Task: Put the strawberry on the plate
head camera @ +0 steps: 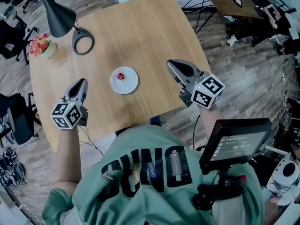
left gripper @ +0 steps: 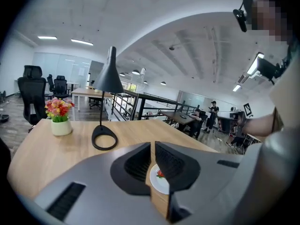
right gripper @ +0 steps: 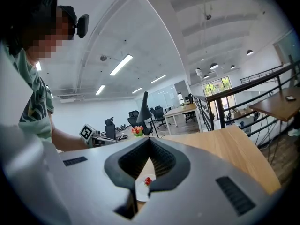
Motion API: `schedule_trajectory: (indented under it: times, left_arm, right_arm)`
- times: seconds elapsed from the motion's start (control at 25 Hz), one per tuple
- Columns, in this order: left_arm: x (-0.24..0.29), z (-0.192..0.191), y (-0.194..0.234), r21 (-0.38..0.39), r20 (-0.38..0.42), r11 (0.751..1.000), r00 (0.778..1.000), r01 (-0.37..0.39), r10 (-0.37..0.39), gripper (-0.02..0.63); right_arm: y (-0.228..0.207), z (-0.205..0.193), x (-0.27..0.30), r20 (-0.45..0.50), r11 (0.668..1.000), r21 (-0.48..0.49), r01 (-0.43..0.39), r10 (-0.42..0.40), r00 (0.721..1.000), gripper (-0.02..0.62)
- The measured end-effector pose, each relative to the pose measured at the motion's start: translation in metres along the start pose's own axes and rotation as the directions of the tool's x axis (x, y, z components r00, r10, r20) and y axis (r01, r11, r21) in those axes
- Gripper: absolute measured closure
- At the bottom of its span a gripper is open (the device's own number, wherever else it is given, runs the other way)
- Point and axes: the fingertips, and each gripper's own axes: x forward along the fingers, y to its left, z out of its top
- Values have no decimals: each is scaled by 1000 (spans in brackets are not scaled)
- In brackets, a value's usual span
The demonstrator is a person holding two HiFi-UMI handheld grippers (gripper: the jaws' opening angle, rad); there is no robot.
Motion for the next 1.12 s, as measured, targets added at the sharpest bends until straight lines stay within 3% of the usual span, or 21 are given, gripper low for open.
schedule_trajectory:
  times: [0.08, 0.6, 1.12]
  left_arm:
    - [-23, 11, 9, -22, 47, 1000, 999, -19, 20, 601]
    - [-128, 55, 30, -154, 246, 988, 967, -31, 69, 601]
    - [-167, 79, 38, -191, 363, 981, 927, -25, 94, 603]
  right_arm:
    - [10, 7, 9, 1, 1000, -10, -14, 14, 1000, 592]
    - [58, 53, 53, 11, 993, -67, -102, 103, 995, 591]
    - [75, 75, 81, 28, 984, -107, -144, 147, 989, 592]
